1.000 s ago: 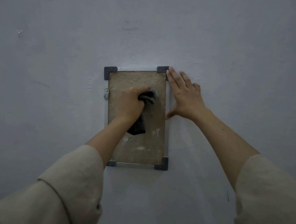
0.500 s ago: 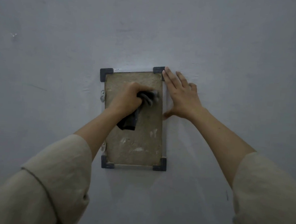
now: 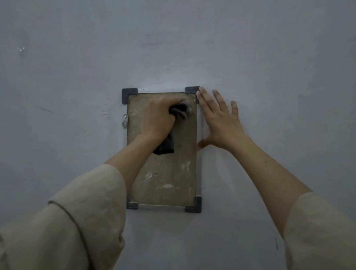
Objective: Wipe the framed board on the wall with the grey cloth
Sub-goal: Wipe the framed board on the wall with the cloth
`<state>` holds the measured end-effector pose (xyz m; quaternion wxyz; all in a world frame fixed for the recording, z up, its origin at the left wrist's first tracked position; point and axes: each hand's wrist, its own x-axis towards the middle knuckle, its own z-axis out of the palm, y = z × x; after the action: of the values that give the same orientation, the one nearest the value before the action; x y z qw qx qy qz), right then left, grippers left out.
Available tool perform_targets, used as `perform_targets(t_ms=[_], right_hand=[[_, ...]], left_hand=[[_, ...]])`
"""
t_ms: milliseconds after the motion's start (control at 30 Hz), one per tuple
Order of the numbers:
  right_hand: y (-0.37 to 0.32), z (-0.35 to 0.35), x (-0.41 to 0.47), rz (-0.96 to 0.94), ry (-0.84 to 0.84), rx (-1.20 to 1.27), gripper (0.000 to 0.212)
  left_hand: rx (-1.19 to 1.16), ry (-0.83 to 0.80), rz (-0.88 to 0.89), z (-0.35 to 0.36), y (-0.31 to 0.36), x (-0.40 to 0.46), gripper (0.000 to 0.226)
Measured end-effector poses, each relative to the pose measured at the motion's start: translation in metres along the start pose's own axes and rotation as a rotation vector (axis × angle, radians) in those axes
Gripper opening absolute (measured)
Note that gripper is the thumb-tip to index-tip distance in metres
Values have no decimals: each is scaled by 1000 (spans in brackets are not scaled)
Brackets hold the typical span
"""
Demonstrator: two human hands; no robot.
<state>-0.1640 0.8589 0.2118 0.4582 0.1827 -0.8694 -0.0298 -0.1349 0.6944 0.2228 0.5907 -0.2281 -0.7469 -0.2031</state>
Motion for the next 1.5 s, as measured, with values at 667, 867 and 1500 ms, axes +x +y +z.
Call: perform_targets(t_ms=[667, 867, 1500], right_hand=[[2, 0, -1, -9, -3, 43, 139], [1, 0, -1, -8, -2, 45, 138], [0, -2, -2, -5, -11, 32, 139]], left_hand=[[-56, -102, -33, -8, -10, 7, 53], [-8, -213, 4, -4, -10, 0, 47], [35, -94, 19, -15, -18, -10, 51]])
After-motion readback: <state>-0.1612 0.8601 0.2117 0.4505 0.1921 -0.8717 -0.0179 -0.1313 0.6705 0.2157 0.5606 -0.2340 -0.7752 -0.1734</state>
